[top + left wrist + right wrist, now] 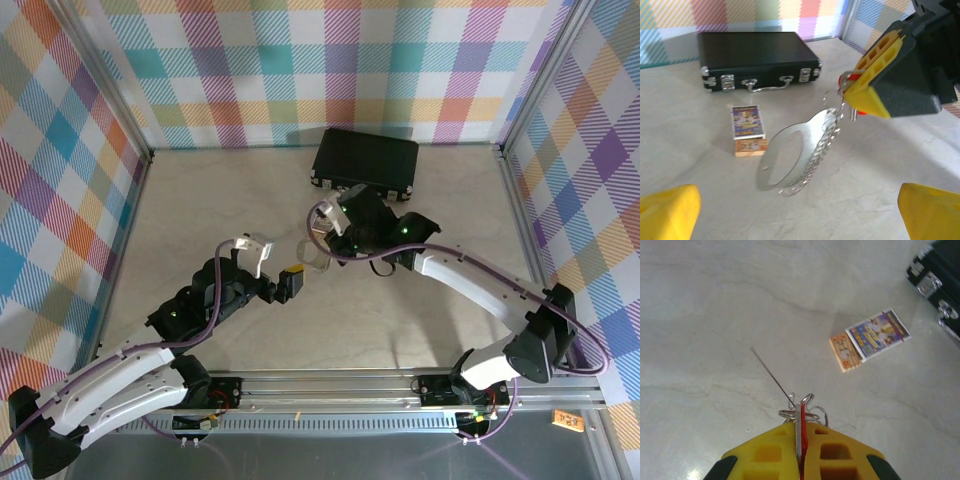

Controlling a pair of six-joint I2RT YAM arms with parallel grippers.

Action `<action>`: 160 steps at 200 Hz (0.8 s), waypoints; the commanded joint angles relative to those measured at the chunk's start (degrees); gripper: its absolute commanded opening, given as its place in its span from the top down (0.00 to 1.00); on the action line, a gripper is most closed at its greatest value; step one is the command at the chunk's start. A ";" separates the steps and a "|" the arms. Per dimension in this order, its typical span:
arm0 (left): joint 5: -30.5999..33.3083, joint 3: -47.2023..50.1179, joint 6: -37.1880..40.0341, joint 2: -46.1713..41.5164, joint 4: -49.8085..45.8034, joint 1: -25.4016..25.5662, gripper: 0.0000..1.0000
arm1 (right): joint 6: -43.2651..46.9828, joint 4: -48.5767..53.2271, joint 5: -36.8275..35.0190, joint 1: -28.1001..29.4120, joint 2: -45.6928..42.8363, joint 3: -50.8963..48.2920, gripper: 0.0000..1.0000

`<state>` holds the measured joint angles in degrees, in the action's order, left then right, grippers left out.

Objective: Put the keys on the keyring

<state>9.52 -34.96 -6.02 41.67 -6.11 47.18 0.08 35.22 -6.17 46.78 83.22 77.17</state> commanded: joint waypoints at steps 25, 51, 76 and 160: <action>2.51 2.82 -1.08 -1.08 1.69 0.15 0.00 | -3.90 -2.26 3.57 -4.77 1.67 2.24 1.00; -1.23 5.33 -0.79 -1.68 6.12 0.11 0.00 | -3.77 -1.98 3.79 -6.88 2.09 2.54 1.00; -2.46 6.79 -0.96 -2.07 8.69 0.13 0.00 | -3.14 -0.71 3.15 -8.57 3.18 3.66 1.00; -3.18 9.11 -0.74 -1.08 11.69 0.13 0.00 | -3.40 -1.96 2.66 -11.45 9.73 7.10 1.00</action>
<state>6.92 -26.92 -6.63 40.69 3.11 47.16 -2.61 34.74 -3.81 35.88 91.77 80.95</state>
